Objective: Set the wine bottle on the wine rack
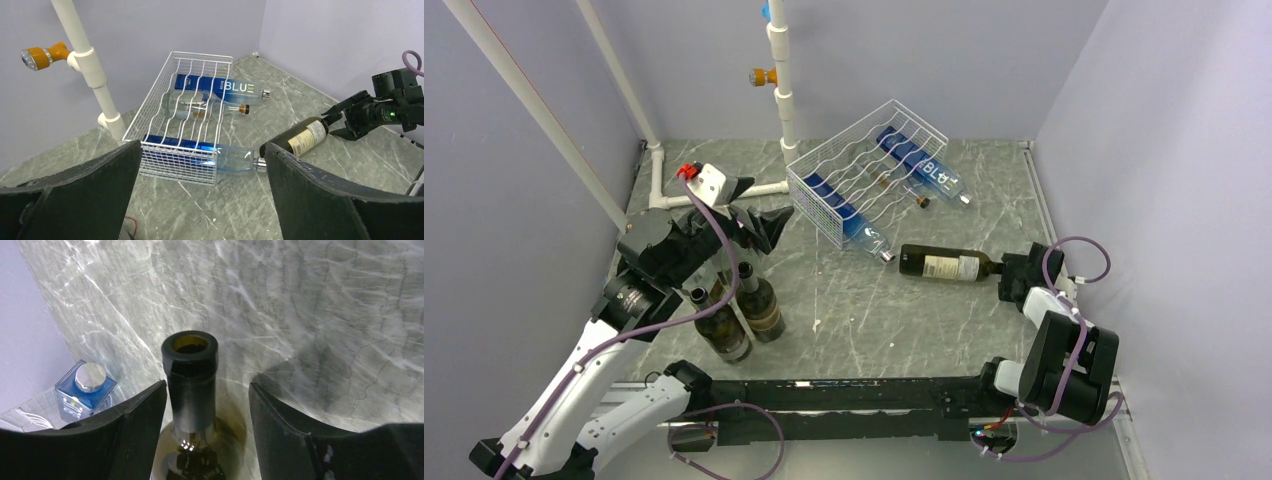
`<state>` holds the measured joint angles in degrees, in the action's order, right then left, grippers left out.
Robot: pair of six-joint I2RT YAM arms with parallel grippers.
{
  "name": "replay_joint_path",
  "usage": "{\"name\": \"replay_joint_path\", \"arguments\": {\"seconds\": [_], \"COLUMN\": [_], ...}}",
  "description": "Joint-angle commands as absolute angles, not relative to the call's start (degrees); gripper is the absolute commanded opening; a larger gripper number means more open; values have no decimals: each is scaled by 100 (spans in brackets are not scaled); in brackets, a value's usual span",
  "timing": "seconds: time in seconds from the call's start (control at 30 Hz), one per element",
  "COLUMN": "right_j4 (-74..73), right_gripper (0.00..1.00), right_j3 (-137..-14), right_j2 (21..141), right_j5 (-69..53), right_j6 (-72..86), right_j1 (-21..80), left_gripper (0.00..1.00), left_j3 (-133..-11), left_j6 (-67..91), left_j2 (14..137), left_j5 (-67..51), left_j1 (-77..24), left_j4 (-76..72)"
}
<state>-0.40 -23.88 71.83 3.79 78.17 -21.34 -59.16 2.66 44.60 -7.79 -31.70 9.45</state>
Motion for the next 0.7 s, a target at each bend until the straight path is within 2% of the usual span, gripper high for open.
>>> {"name": "replay_joint_path", "arguments": {"seconds": [0.0,0.2,0.4,0.5,0.63,0.67], "right_j4": [-617,-654,-767,-855,-914,-970], "right_gripper": [67,76,79,84,99,100], "right_j3": [-2098,-2298,-2526,-2658,-2894,-2971], "right_j2": [7257,7201,7263,7191,7222,7236], "right_j5": [463,332,83,119,113,99], "right_j6": [7452,7024,6761,6615,6186,6047], "right_j1": [-2148,-2151,-2152,-2153,-2149,-2151], "left_gripper": [99,99,99,99,99,99], "left_j3": [-6117,-6113,-6144,-6152,-6129,-6121], "left_j6": [375,417,415,404,359,334], "left_j2": [4409,4403,4437,4439,4459,4473], "left_j5": [-948,-1005,-1053,-1034,-978,-940], "left_j1": [-3196,-3199,-3199,-3197,-3197,-3195], "left_j4": [801,775,812,817,817,822]}}
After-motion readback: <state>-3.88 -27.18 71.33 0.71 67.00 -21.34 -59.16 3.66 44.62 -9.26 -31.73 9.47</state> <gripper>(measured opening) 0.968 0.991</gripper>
